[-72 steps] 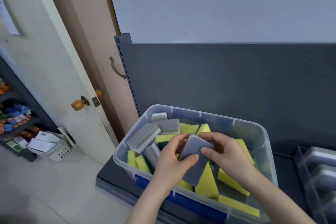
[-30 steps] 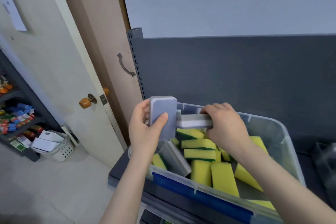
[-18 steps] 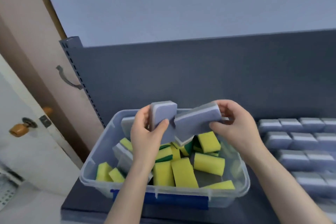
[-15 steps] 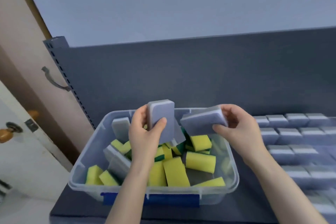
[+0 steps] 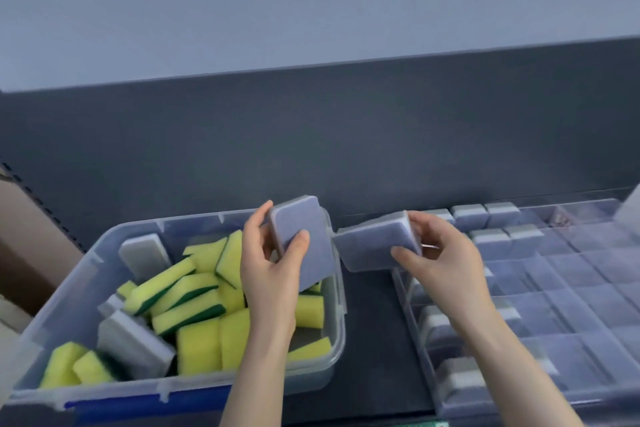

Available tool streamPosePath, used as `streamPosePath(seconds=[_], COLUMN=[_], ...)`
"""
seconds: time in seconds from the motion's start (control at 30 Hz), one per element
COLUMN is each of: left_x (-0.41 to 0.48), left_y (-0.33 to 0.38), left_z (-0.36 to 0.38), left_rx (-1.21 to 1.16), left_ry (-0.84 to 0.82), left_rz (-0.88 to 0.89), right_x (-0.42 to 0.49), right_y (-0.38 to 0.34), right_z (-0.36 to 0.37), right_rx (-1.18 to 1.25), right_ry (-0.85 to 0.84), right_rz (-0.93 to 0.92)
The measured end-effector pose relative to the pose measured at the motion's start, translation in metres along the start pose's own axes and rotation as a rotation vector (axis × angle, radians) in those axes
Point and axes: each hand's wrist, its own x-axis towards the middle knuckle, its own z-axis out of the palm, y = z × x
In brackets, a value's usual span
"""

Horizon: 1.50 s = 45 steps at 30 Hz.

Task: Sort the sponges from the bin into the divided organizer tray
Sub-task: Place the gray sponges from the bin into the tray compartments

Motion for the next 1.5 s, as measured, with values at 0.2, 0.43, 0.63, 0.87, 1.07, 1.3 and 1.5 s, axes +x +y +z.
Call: streamPosePath(seconds=[0.2,0.43,0.63,0.87,1.07,1.3,1.5], left_x=[-0.021,-0.057,-0.084,-0.102,-0.104,-0.099,-0.098], left_y=[0.004,0.003,-0.001,-0.008,-0.015,-0.029,-0.04], left_z=[0.067,0.137,0.188,0.229,0.244,0.246,0.248], left_rx=[-0.009,-0.003,0.07,0.223,0.299,0.464,0.682], left_ry=[0.031,0.041,-0.018,-0.202,-0.319,-0.452,-0.592], left_rz=[-0.002,0.012,0.005,0.002,-0.004,-0.043,0.03], right_x=[0.023,0.048,0.064,0.078,0.082,0.086,0.087], right_y=[0.027,0.067,0.096,0.135,0.166,0.185,0.187], right_z=[-0.07,-0.138,-0.193,-0.243,-0.256,-0.253,-0.252], right_rx=[0.002,-0.03,-0.062,-0.125,-0.122,-0.1,-0.128], right_ry=[0.024,0.031,0.043,-0.056,-0.133,-0.157,-0.204], right_rz=[-0.016,-0.046,-0.064,-0.028,0.027,0.078,0.066])
